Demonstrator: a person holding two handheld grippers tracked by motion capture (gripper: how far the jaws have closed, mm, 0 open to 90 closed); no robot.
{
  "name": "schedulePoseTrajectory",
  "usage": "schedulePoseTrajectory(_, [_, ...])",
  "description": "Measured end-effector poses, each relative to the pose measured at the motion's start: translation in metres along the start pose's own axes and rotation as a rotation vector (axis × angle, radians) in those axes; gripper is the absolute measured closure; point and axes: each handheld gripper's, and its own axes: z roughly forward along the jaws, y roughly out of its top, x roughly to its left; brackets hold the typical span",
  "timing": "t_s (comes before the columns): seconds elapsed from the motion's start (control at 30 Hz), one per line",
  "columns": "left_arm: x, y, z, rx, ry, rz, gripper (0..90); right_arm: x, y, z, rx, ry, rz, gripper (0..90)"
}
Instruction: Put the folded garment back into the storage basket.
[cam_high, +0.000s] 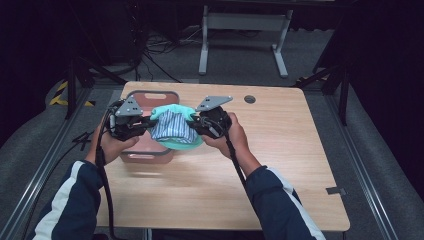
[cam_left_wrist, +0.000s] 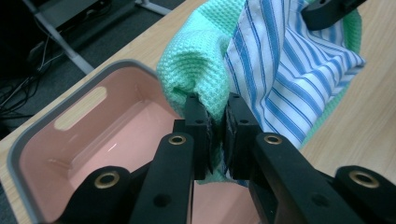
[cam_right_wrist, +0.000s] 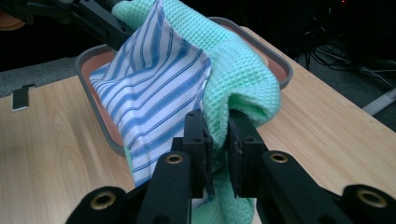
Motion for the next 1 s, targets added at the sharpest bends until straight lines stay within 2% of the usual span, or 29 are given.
schedulePoseTrajectory(0.13, [0.009,-0.005,-0.006,0.002,0.014,-0.008,81.9,0.002,0.006,0.01,0.005,0.01,-0.004,79.1])
schedulePoseTrajectory(0.27, [0.016,-0.011,-0.011,0.004,0.027,-0.033,81.9,0.005,0.013,0.02,0.01,0.019,-0.012,79.1])
schedulePoseTrajectory(0.4, [0.023,-0.015,-0.016,0.016,0.056,-0.029,81.9,0.007,0.021,0.032,0.017,0.026,-0.02,79.1])
schedulePoseTrajectory(0.63, [0.034,-0.024,-0.024,0.036,0.082,-0.046,81.9,0.014,0.03,0.049,0.02,0.037,-0.024,79.1])
schedulePoseTrajectory(0.73, [0.038,-0.03,-0.028,0.031,0.091,-0.067,81.9,0.018,0.034,0.057,0.024,0.045,-0.029,79.0])
schedulePoseTrajectory(1.0, [0.047,-0.045,-0.029,0.056,0.119,-0.084,81.8,0.029,0.04,0.078,0.042,0.052,-0.041,78.9])
